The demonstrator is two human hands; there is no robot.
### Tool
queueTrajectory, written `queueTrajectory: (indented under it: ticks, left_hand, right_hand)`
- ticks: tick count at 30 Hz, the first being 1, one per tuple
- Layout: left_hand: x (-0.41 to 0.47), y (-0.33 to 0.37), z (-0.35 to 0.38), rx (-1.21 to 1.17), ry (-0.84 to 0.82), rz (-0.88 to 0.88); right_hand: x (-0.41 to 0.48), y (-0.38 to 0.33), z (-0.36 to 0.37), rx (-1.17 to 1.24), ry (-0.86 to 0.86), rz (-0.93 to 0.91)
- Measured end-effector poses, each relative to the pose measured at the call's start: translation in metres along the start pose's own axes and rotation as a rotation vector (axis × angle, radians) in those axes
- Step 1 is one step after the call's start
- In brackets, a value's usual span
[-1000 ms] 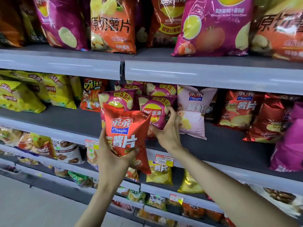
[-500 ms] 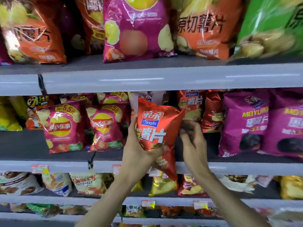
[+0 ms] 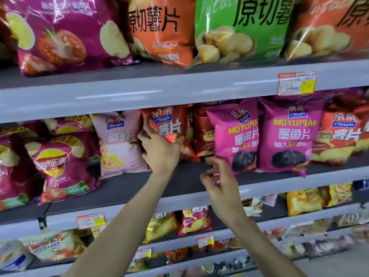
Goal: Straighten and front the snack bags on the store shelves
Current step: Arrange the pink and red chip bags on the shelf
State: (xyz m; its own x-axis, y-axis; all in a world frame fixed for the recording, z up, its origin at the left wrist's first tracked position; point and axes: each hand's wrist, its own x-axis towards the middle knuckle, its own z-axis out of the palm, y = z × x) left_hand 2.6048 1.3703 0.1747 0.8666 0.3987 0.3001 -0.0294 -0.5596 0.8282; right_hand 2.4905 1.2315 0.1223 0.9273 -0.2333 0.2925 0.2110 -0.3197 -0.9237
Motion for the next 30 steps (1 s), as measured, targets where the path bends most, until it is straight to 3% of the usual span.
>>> queueTrajectory:
  ticks: [5, 9, 14, 21, 30]
  left_hand:
    - [-0.003, -0.002, 0.027, 0.141, -0.153, 0.001]
    - [-0.006, -0.009, 0.026, 0.038, -0.261, 0.028]
    - [-0.014, -0.043, 0.008, -0.067, -0.309, 0.187]
    - [-0.029, -0.062, -0.011, 0.03, -0.462, 0.264]
    - [-0.017, -0.07, -0.028, -0.013, -0.617, 0.32]
  right_hand:
    - [0.0, 0.005, -0.01, -0.065, -0.047, 0.046]
    - [0.004, 0.006, -0.012, -0.077, -0.054, 0.067]
    - [0.003, 0.004, -0.005, -0.078, -0.045, 0.083]
    - [-0.005, -0.004, 0.012, -0.125, -0.064, 0.099]
    - [-0.021, -0.01, 0.002, -0.339, -0.025, 0.099]
